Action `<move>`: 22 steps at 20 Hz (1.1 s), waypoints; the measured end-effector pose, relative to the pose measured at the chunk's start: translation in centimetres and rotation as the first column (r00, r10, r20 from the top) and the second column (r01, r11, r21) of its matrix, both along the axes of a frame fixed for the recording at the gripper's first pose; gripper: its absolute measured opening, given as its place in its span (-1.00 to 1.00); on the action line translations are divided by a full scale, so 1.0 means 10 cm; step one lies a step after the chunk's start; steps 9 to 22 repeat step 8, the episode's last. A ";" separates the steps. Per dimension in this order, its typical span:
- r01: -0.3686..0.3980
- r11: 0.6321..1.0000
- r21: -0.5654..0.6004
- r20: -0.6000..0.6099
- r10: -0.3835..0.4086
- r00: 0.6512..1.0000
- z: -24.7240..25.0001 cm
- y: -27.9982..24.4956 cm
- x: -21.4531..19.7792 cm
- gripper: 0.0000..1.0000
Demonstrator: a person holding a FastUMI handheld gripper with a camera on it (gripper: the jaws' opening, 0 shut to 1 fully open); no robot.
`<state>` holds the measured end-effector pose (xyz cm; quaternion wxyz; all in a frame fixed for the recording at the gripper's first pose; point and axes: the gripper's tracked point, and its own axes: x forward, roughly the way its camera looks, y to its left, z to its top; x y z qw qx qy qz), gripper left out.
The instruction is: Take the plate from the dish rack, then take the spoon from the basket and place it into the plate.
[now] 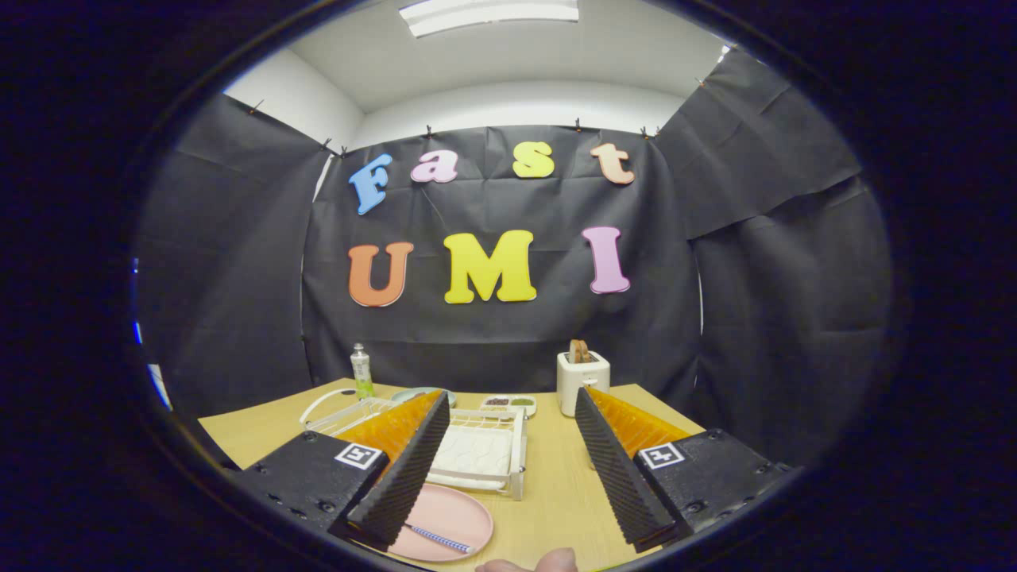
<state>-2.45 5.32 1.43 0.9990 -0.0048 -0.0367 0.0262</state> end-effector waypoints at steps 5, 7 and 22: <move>-0.003 1.000 -0.014 0.016 0.003 1.000 0.06 0.07 -0.10 1.00; 0.006 1.000 -0.025 0.029 -0.005 1.000 0.09 0.09 -0.13 1.00; 0.010 0.999 -0.035 0.031 -0.008 0.999 0.09 0.11 -0.14 1.00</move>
